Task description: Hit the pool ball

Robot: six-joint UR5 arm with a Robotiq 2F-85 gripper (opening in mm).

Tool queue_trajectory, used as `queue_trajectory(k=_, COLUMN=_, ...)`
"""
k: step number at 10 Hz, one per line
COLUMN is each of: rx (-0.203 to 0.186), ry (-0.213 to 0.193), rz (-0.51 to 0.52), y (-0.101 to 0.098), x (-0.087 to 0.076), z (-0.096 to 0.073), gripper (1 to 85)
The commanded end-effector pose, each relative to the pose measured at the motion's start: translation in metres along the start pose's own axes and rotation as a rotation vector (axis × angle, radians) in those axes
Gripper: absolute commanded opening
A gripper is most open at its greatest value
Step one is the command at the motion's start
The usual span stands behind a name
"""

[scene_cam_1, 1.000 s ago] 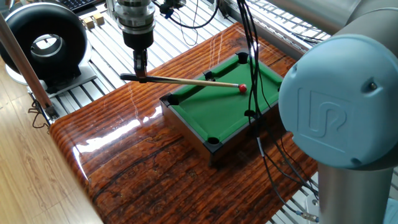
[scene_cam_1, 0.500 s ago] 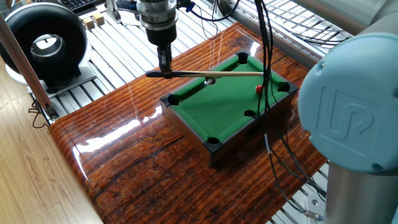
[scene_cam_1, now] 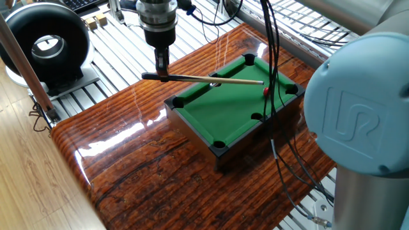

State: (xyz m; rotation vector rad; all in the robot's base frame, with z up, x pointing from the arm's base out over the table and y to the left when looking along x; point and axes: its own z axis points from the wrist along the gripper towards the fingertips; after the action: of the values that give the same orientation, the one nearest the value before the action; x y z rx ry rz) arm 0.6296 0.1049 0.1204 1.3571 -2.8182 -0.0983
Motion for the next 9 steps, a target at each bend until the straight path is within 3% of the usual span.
queue_trajectory(k=1, rx=-0.021, ry=-0.046, rz=0.014, y=0.0046, x=-0.0057, z=0.0033, gripper=1.0)
queue_trajectory(k=9, rx=-0.011, ry=-0.036, rz=0.005, y=0.0029, x=-0.0047, z=0.0072, gripper=1.0)
